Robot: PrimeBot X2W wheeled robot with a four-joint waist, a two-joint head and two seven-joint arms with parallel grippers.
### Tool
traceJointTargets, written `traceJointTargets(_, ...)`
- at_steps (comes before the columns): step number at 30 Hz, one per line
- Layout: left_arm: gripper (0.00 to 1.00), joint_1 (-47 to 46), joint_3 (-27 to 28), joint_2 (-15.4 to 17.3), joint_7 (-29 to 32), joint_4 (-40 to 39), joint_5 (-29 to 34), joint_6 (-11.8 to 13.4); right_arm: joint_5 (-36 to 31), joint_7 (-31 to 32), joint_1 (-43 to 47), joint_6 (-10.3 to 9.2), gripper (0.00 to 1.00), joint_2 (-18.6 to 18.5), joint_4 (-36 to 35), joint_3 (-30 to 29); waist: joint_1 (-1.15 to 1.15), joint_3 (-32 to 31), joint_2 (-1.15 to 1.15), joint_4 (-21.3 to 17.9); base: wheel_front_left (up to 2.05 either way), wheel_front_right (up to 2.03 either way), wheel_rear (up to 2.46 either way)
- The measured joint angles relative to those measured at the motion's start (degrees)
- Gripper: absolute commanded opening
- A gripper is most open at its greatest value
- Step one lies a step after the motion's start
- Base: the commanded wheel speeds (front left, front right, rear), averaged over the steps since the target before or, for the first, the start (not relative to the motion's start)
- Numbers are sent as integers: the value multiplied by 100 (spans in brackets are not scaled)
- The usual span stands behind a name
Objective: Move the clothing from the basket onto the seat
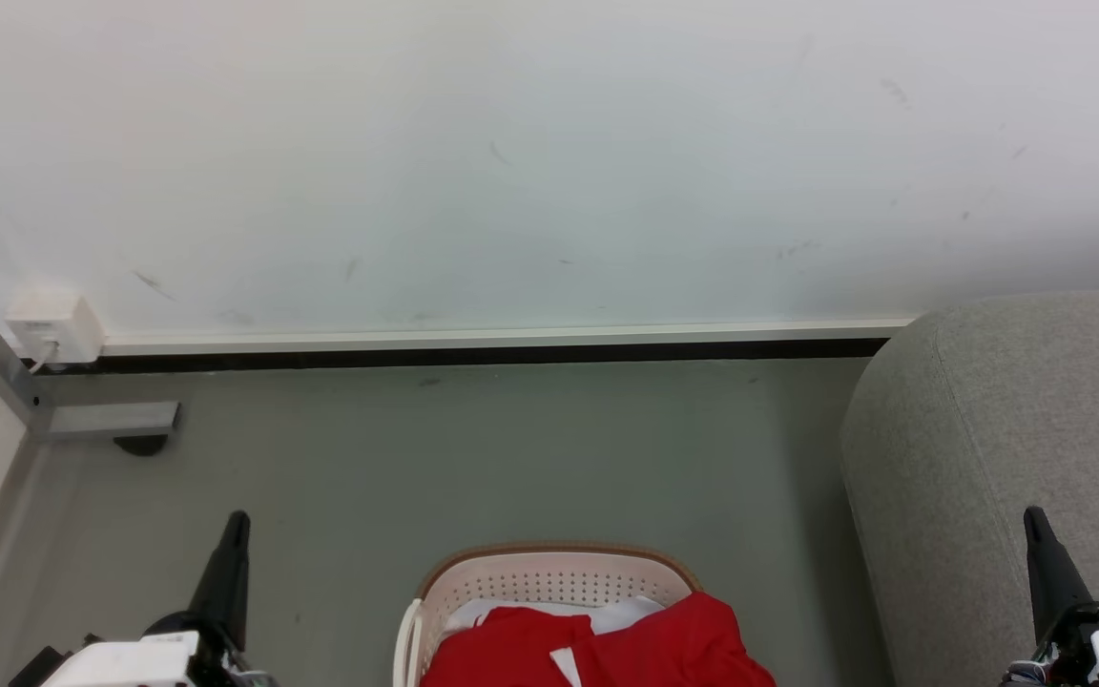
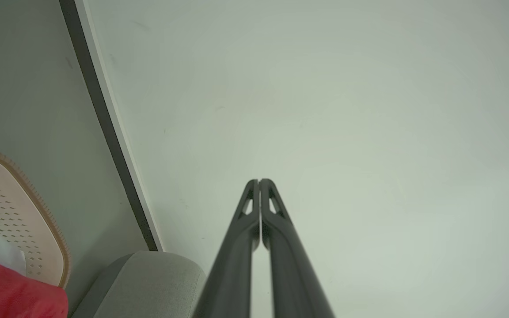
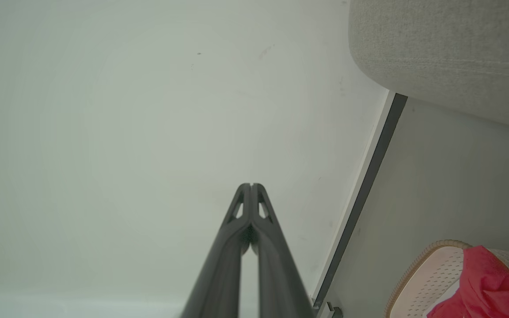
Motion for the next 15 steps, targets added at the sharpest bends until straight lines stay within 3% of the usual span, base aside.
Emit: traceJointTargets(15, 0, -1, 0, 0, 0, 0, 0, 0, 0, 0, 0, 0, 0, 0, 0, 0, 0, 0, 0, 0, 0, 0, 0)
